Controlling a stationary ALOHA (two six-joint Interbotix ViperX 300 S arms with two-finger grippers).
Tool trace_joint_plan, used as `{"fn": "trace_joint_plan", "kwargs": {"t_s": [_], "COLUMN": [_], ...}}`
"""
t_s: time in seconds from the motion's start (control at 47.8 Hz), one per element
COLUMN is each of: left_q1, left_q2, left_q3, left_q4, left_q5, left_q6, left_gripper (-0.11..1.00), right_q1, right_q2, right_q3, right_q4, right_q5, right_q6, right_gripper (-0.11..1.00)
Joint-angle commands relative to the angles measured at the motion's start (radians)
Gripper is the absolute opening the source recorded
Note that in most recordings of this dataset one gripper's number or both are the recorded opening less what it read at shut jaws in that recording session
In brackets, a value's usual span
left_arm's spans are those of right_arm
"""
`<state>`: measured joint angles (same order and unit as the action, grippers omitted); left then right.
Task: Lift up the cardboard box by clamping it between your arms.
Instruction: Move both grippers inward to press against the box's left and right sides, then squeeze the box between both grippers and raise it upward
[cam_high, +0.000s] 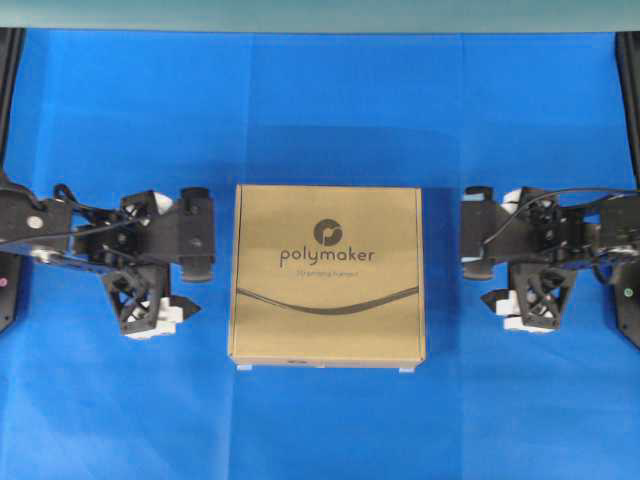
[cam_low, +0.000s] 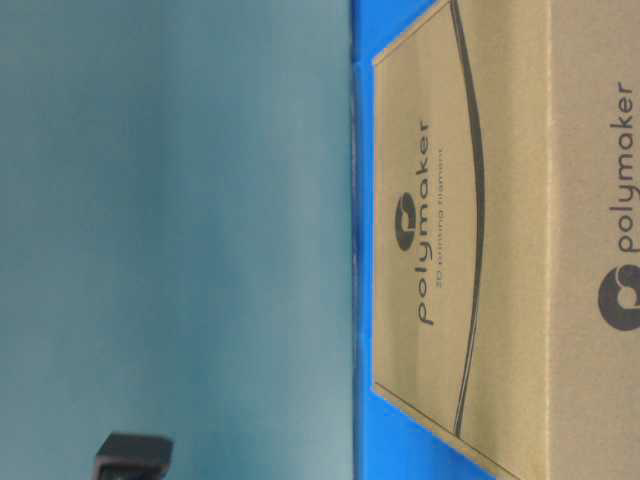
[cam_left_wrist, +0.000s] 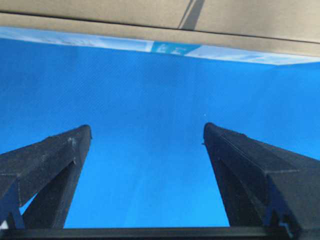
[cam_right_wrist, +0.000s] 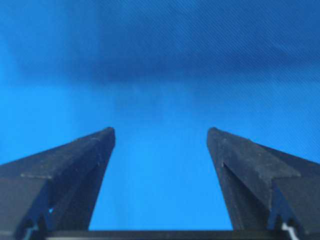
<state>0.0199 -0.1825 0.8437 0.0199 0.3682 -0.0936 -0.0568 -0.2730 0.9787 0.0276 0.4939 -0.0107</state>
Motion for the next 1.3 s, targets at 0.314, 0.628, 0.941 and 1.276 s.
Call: {"fn": "trace_joint_plan", "kwargs": {"t_s": [0.314, 0.628, 0.941, 1.276], "left_q1": [0.005, 0.005, 0.009, 0.014], "left_q2": [0.101, 0.153, 0.175, 0.172], "left_q3": [-0.097, -0.129, -0.167, -0.172], "left_q4": [0.003, 0.006, 0.006, 0.006], "left_q5": [-0.002, -0.002, 0.0, 0.0], "left_q6": [0.014, 0.035, 0.06, 0.058], "left_gripper": [0.88, 0.88, 0.88, 0.88], "right_q1": [0.0, 0.002, 0.002, 0.008], "right_q2": [0.161, 0.242, 0.268, 0.268], "right_q3": [-0.075, -0.144, -0.181, -0.183], "right_q4": [-0.002, -0.002, -0.002, 0.0], "right_q5": [-0.141, -0.166, -0.17, -0.238], "right_q6": [-0.011, -0.023, -0.023, -0.014], "right_gripper": [1.0, 1.0, 1.0, 1.0]}}
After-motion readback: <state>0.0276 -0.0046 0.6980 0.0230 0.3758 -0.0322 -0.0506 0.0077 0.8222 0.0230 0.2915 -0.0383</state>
